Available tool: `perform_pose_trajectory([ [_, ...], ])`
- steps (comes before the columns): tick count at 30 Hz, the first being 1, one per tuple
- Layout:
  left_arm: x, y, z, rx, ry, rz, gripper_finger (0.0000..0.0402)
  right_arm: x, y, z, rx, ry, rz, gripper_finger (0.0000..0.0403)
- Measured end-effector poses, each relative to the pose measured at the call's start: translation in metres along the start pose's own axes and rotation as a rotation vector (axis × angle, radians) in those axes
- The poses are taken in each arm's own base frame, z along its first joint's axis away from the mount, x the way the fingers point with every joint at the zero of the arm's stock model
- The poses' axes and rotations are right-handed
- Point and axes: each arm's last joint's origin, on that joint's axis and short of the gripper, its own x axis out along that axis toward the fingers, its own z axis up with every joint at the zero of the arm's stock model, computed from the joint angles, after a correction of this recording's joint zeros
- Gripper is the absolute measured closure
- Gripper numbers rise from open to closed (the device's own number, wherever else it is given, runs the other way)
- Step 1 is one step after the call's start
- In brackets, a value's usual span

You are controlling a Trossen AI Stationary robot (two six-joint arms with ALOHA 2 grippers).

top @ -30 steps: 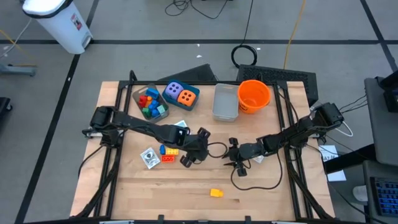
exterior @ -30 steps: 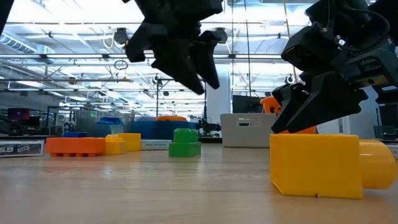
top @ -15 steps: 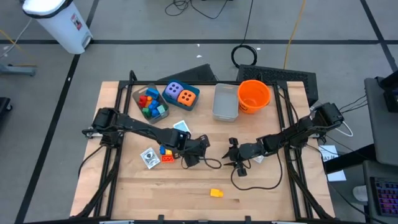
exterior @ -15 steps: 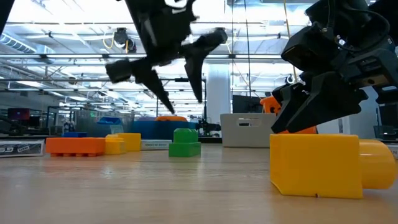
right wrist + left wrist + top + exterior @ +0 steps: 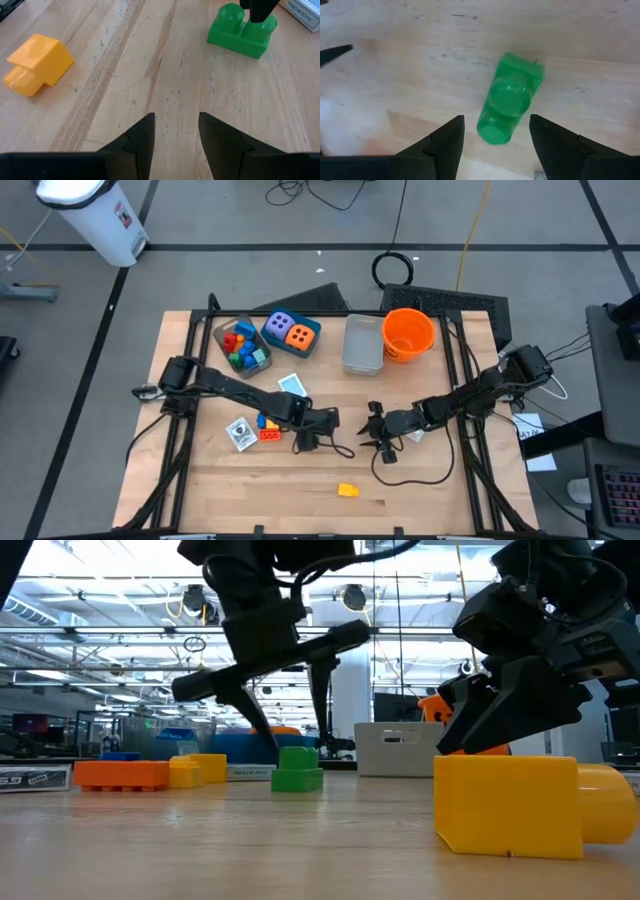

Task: Pick & Place Toys
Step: Put the green game piece into the black bin

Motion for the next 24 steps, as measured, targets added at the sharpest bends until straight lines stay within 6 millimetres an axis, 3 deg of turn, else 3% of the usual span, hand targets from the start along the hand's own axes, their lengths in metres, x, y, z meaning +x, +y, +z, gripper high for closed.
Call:
perform_pose_trajectory([
  [15, 0.026, -0.006, 0.0, 0.059, -0.003, -0.078, 0.017, 0.0, 0.0, 0.0, -0.004, -0.003, 0.0, 0.0259],
  [24, 0.027, -0.006, 0.0, 0.049, 0.006, -0.079, 0.0186, 0.0, 0.0, 0.0, -0.005, 0.003, -0.001, 0.0259],
])
